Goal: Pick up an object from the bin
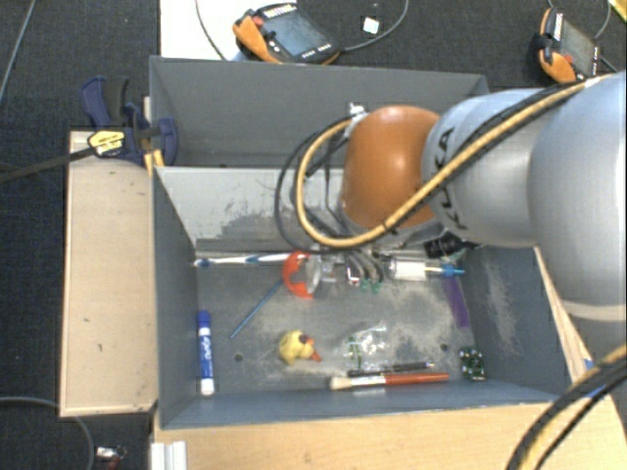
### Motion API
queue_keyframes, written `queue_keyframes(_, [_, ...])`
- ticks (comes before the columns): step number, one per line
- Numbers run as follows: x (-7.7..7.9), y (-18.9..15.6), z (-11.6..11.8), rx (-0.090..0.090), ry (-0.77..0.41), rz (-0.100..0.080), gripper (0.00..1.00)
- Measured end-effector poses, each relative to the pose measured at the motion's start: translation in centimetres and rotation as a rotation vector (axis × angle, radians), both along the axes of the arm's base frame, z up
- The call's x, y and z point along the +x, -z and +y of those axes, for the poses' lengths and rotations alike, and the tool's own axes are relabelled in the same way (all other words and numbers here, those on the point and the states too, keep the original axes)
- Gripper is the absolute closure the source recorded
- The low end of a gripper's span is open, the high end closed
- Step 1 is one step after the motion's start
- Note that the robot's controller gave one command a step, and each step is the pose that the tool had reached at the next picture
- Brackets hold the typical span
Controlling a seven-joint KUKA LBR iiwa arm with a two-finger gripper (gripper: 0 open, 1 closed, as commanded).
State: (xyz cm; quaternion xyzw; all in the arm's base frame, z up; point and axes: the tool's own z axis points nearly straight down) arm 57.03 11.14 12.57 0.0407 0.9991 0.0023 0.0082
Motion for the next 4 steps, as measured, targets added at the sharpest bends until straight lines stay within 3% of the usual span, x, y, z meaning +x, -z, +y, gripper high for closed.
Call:
queue_keyframes(1, [1.3,0.7,1.0,0.005,0.200,-0.002,1.00])
queue_keyframes(2, [1.7,3.2,0.7,0.004,0.217,0.002,1.00])
queue_keyframes(3, [1.5,1.7,0.9,-0.001,0.220,0.015,1.00])
queue_keyframes(4, [-2.5,0.7,1.6,0.000,0.135,0.012,1.00])
